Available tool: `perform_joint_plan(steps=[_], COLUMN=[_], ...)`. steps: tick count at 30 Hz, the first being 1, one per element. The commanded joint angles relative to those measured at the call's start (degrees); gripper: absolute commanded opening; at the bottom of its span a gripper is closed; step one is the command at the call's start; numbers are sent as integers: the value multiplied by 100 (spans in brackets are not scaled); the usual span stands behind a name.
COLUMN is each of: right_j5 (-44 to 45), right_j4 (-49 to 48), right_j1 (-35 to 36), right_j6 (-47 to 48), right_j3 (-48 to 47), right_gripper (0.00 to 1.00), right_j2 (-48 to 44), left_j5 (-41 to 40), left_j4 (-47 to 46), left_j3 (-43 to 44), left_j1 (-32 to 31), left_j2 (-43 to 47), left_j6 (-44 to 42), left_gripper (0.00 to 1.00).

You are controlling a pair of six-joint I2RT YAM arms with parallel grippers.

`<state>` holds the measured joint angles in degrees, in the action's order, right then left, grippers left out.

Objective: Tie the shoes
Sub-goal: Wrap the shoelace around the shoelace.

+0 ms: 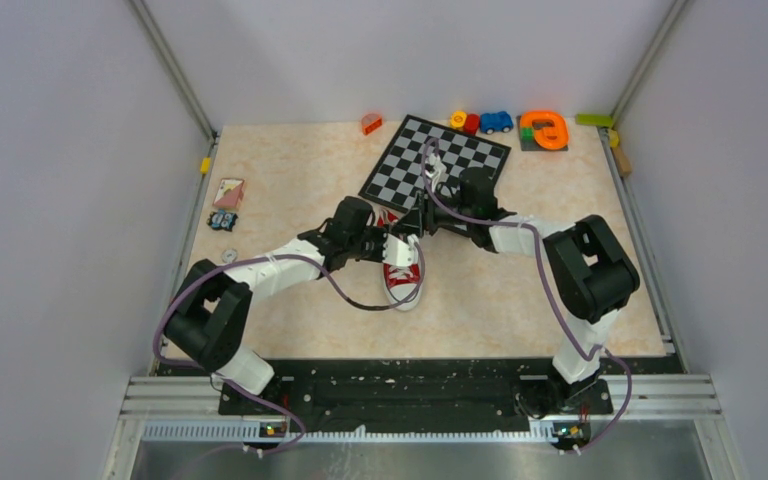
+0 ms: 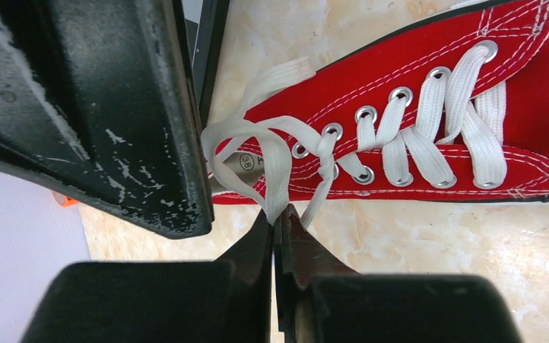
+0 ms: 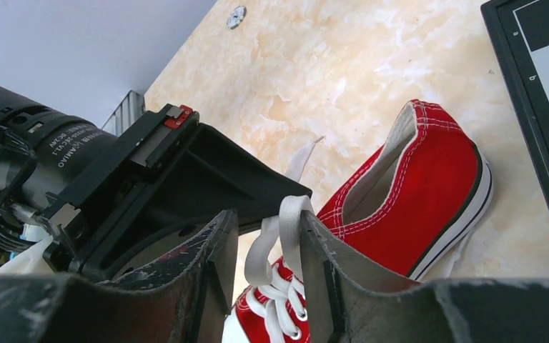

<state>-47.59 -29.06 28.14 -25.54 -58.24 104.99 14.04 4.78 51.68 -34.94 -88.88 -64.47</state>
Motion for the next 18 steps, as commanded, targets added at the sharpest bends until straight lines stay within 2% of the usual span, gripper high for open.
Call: perform_joint_plan(steps=[1, 10, 18], right_j5=[21, 29, 48], right_j4=[118, 102, 101], right_j1=[91, 86, 104], right_j6=[326, 406, 446], right_j3=[-200, -157, -170], right_gripper=[40, 42, 35], right_j2=[-194, -207, -189], left_j5=[-53, -60, -33], left_j4=[-97, -100, -108], left_j3=[212, 241, 273], left_j1=[-3, 1, -6], left_j2=[-25, -26, -51], left_j6=[-18, -5, 38], left_gripper=[0, 0, 0])
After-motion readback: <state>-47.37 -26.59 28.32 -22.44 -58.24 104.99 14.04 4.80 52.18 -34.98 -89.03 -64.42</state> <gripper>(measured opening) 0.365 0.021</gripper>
